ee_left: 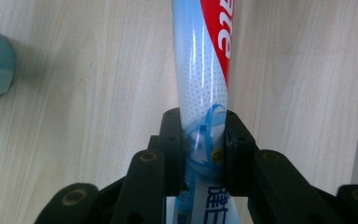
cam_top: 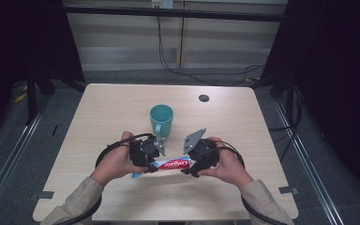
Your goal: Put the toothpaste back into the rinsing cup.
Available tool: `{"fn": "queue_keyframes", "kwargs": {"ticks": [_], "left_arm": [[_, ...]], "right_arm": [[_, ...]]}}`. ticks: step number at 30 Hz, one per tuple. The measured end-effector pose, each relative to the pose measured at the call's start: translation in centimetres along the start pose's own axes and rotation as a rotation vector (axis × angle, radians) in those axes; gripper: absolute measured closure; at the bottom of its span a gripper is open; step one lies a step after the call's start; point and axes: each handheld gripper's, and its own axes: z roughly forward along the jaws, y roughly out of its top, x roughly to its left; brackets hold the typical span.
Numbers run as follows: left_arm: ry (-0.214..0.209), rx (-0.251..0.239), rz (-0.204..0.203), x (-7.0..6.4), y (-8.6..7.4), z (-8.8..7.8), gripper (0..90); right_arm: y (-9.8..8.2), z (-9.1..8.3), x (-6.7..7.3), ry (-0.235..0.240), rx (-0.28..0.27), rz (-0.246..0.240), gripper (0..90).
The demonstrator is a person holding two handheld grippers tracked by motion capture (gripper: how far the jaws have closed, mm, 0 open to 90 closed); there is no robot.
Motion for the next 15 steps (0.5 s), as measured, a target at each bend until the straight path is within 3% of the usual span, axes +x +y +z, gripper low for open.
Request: {"fn": "queue_keyframes", "kwargs": {"ticks": [15], "left_arm": [[-0.005, 0.000, 0.008, -0.03, 0.46, -0.17, 73.4]], "right_arm": [[0.39, 0.50, -0.20, 0.025, 0.033, -0.003, 31.9]]}}
